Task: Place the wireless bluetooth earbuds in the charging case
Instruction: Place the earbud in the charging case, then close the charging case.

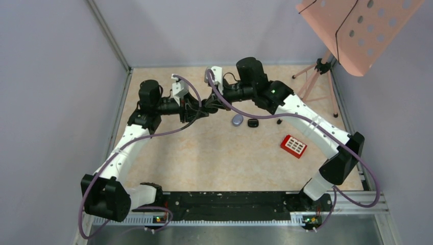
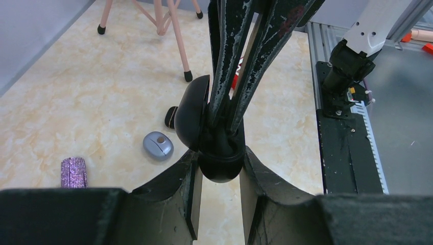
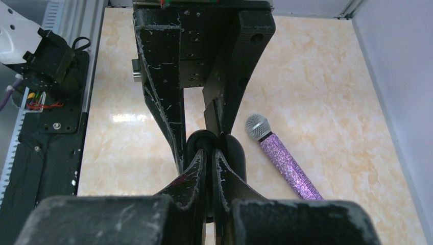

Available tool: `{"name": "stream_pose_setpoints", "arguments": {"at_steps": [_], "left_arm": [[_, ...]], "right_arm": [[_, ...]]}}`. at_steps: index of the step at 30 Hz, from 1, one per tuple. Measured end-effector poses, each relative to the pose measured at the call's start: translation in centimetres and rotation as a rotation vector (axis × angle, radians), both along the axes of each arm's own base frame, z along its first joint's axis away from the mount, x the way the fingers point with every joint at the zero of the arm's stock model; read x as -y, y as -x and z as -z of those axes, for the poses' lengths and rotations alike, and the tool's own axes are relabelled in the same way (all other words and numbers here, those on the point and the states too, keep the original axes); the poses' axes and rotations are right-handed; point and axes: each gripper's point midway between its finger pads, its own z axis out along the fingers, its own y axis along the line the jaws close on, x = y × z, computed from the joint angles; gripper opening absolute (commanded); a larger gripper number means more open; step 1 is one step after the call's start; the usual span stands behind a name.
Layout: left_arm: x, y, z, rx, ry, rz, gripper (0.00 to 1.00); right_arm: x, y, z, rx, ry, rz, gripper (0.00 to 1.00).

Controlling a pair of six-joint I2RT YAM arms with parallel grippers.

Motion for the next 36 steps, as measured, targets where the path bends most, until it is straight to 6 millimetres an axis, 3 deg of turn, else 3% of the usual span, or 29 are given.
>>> {"name": "stream_pose_setpoints", "arguments": {"at_steps": [3,5,7,13,17,22,24,26,29,36], "left_arm": [[0.0,-0.1,-0.1,0.007,0.003,-0.003,0.00],[0.0,-0.2,-0.1,0.008,0.002,-0.009,0.00],[0.0,-0.3,-0.1,0.010,0.000,-0.015,0.00],[-0.1,-0.8,0.0,0.025,-0.006,-0.040,0.00],[-0.1,-0.9,0.0,0.040,-0.010,-0.041,0.00],[-0.2,-0.9,0.3,0.054,-0.021,-0.040,0.00],[-0.2,-0.7,0.3,0.060,-0.025,-0.035,0.00],[-0.2,-0.4,0.3,0.070,-0.028,-0.024,0.00],[-0.3,0.0,0.3,0.088,-0.032,-0.010,0.00],[-0.3,0.4,0.2,0.075,-0.031,-0.007,0.00]], "right_arm": [[-0.1,-0.1,-0.1,0.003,-0.004,0.001,0.00],[-0.1,-0.1,-0.1,0.005,-0.006,0.002,0.21],[-0.1,-0.1,-0.1,0.000,-0.005,0.004,0.34],[0.0,0.6,0.3,-0.010,0.017,-0.018,0.43],[0.6,1.1,-0.4,-0.005,0.035,-0.028,0.46],[1.0,1.7,-3.1,0.044,0.008,-0.038,0.67],[1.5,1.9,-3.6,0.066,0.006,-0.036,0.80],[1.8,2.0,-3.9,0.083,0.005,-0.031,0.83],[2.0,1.8,-2.9,0.084,0.028,-0.026,0.84],[1.4,1.0,1.8,0.020,0.121,-0.034,0.84]]}}
